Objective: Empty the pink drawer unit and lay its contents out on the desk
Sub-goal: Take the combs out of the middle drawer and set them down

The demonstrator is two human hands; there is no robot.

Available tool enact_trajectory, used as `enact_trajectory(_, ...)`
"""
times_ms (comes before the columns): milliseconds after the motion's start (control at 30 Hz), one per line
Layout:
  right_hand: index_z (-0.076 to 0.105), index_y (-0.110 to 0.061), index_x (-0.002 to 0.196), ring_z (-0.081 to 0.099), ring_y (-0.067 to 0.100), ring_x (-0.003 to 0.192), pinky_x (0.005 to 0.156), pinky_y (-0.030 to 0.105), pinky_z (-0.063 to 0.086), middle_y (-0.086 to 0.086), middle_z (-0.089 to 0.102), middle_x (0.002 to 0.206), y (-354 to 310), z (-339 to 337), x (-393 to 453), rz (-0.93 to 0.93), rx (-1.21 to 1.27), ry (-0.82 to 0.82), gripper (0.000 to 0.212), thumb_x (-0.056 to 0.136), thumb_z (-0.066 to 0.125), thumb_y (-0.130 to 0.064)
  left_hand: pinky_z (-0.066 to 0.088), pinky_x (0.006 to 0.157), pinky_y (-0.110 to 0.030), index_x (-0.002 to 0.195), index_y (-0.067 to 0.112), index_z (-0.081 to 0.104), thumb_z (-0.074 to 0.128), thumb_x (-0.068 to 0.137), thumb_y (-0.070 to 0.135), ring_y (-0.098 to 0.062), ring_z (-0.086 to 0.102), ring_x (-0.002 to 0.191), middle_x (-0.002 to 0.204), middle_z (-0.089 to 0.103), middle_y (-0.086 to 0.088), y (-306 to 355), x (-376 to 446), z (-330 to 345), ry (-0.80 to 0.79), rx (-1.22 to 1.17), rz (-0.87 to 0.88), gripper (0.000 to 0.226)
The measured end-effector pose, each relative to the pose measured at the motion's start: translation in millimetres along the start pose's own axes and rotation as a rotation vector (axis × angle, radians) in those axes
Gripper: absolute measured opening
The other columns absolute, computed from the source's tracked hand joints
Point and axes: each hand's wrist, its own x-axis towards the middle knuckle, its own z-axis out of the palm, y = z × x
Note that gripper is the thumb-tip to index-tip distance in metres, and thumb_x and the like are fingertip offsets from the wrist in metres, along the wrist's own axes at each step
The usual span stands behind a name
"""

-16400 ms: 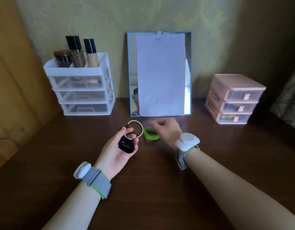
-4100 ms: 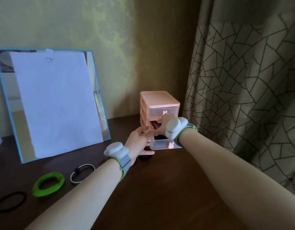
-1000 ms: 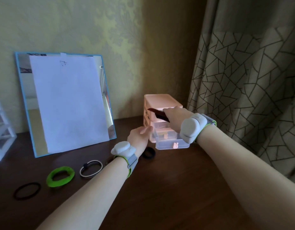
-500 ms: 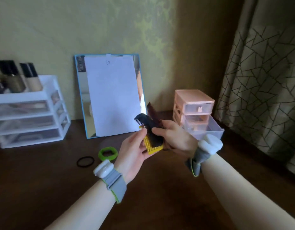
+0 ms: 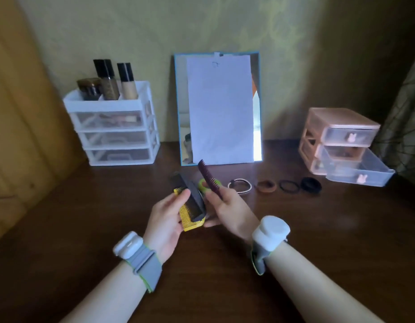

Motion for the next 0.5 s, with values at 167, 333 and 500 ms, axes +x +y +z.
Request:
enact_trajectory(167, 0.054, -0.012, 0.073, 0.043, 0.014, 0.033, 0.038, 0.025, 0.037, 0.000, 0.045, 0.049, 8, 1, 3, -0.049, -0.098, 0.182, 0.037, 0.097, 0.050, -0.039, 0.061, 0.070, -0.045, 0.107, -0.006, 0.064, 0.057, 0.094, 0.015, -0.036, 0.071, 0.083, 0.092, 0.070, -0.024, 11, 11, -7, 0.045, -0.090, 0.001, 0.025)
enact_trajectory(333, 0.051, -0.016, 0.096, 0.036, 0.013, 0.028, 0.030, 0.018, 0.028, 0.010, 0.057, 0.060, 15, 2, 4, -0.035, 0.073, 0.147, 0.017, 0.103, 0.040, -0.027, 0.060, 0.063, -0.040, 0.109, 0.000, 0.062, 0.051, 0.097, 0.014, -0.040, 0.072, 0.089, 0.101, 0.071, -0.026, 14, 21, -8, 0.010, -0.109, -0.072, 0.021)
enact_trajectory(500, 0.064, -0.014, 0.083, 0.051, 0.015, 0.046, 0.044, 0.023, 0.044, 0.004, 0.069, 0.067, 16, 2, 2, -0.020, 0.107, 0.155, 0.019, 0.096, 0.055, -0.025, 0.052, 0.056, -0.026, 0.108, 0.014, 0.064, 0.051, 0.096, 0.016, -0.022, 0.071, 0.075, 0.105, 0.073, -0.019, 17, 26, -16, -0.032, -0.026, 0.003, 0.018)
